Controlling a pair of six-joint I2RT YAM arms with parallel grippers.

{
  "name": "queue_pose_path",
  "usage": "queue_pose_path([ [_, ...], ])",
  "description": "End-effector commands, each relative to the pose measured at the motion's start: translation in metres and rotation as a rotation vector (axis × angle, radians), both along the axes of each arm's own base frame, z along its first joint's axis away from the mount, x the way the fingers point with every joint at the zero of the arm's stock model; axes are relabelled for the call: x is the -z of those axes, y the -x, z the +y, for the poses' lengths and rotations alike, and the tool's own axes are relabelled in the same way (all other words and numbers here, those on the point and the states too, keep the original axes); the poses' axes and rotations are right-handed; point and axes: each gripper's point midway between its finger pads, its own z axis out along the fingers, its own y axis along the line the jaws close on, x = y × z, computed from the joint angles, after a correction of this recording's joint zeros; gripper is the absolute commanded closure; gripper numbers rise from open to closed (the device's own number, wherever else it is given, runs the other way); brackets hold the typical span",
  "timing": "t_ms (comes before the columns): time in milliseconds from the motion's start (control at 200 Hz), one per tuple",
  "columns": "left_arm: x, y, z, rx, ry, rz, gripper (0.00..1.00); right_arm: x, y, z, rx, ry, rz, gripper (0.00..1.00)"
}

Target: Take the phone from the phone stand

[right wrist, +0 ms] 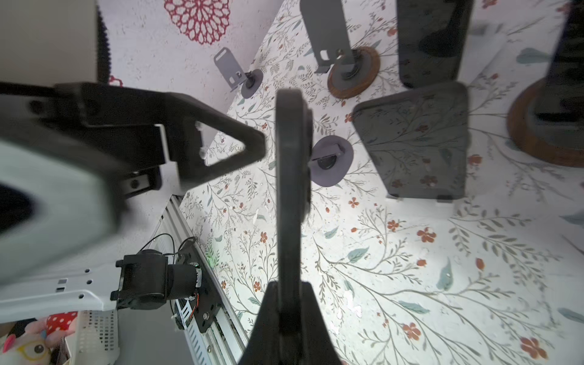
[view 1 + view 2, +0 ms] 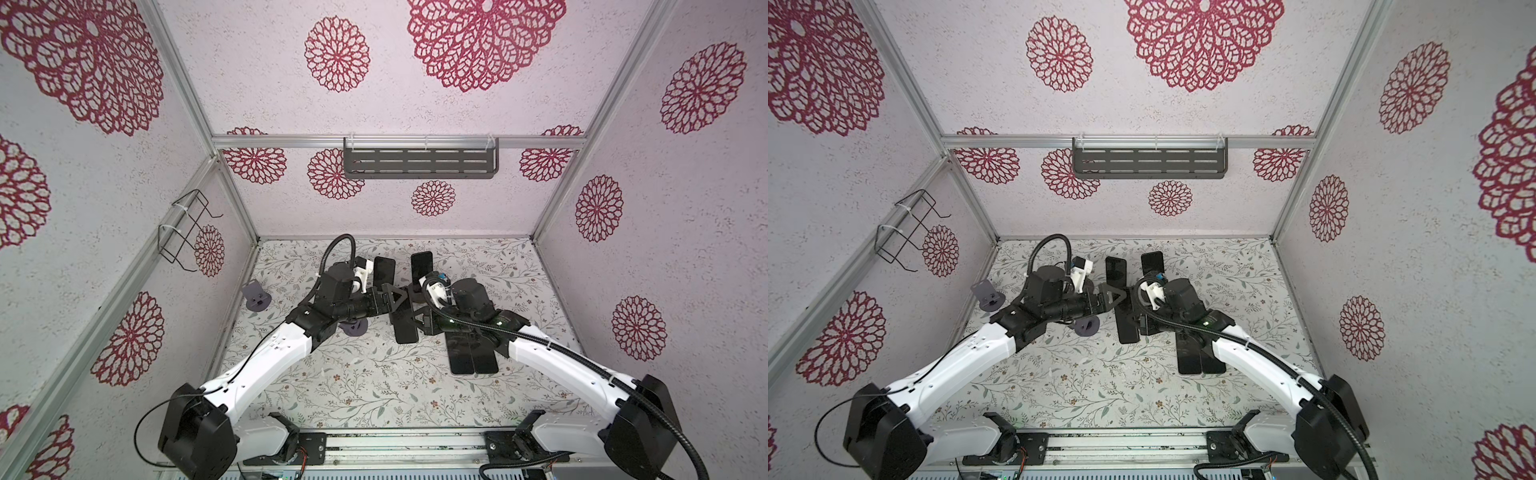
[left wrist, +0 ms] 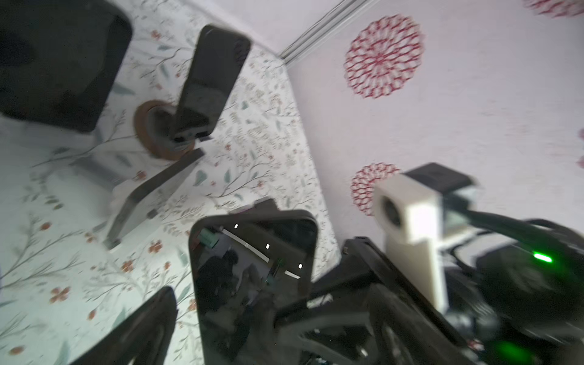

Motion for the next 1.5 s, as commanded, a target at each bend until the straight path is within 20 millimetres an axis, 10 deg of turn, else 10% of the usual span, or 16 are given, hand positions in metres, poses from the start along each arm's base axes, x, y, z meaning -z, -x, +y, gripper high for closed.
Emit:
queue_pose_path([
  [0, -0.039, 0.006, -0.007, 0.098, 0.194, -0.097, 0.03, -0.041, -0.001, -0.024, 0.035, -0.099, -0.071, 1.00],
  [245, -0.037, 0.019, -0.031, 0.226, 0.325, -0.119, 0.21, -0.073, 0.009, -0.065, 0.021, -0.291, -0.091, 1.00],
  [455, -0.055, 0.032, -0.049, 0.361, 0.565, -0.190, 0.22, -0.088, 0.017, -0.062, -0.065, -0.441, -0.090, 1.00],
  [751, -0.024, 0.030, -0.079, 0.403, 0.515, -0.107, 0.35, -0.090, 0.012, -0.058, -0.097, -0.474, -0.083, 1.00],
  [1196, -0.027, 0.032, -0.081, 0.413, 0.530, -0.133, 0.88, -0.084, 0.002, -0.054, -0.112, -0.502, -0.046, 1.00],
  [1491, -0.008, 0.012, -0.084, 0.319, 0.425, -0.099, 1.00, -0.068, -0.009, -0.069, -0.036, -0.427, -0.025, 0.55],
])
